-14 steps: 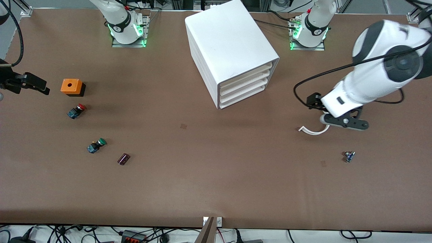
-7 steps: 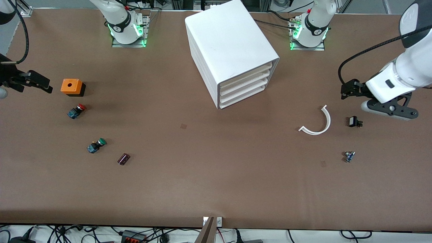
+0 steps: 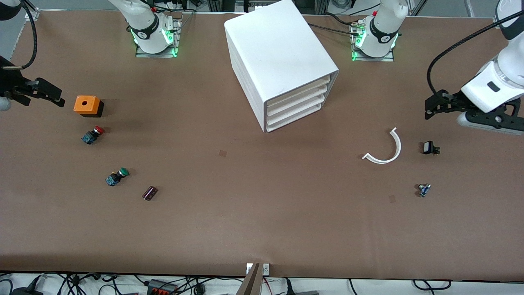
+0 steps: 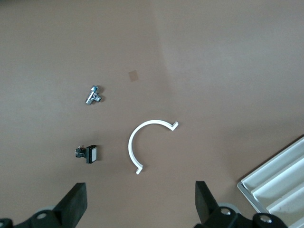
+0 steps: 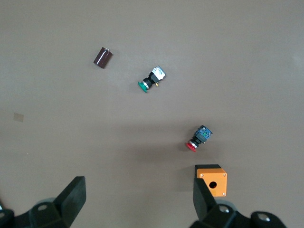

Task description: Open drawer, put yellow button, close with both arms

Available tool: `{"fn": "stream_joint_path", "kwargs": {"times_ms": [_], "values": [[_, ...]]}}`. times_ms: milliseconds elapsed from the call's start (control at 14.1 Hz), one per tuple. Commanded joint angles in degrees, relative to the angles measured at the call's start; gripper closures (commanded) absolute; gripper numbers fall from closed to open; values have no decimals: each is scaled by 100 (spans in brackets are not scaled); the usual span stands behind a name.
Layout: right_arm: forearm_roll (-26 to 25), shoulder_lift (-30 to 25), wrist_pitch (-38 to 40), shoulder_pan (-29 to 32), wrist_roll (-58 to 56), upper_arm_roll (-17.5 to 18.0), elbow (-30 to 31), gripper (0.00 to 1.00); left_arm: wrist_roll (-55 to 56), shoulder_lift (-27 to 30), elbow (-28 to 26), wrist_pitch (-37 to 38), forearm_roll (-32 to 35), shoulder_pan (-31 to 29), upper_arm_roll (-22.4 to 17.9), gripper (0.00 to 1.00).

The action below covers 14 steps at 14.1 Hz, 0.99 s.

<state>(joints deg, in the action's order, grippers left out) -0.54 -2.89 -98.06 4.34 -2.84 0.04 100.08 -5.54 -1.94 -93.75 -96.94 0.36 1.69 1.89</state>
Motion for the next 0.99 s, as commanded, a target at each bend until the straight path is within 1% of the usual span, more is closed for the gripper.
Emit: {"fn": "stream_joint_path", "kwargs": {"times_ms": [0,213,426,924], "values": [[-34,25,-38,49,-41,57,-14,0,105,668,-767,-308,-72,24,-57,0],[-34,192,6,41,-41,58,-242,0,115,590,-715,-264,-72,-2,-40,0],[-16,280,-38,32,-50,75,-322,0,132,511,-601,-142,-80,-2,-49,0],[-42,307,-12,32,-50,75,-331,0,246,511,-592,-80,-72,-2,22,0]]}}
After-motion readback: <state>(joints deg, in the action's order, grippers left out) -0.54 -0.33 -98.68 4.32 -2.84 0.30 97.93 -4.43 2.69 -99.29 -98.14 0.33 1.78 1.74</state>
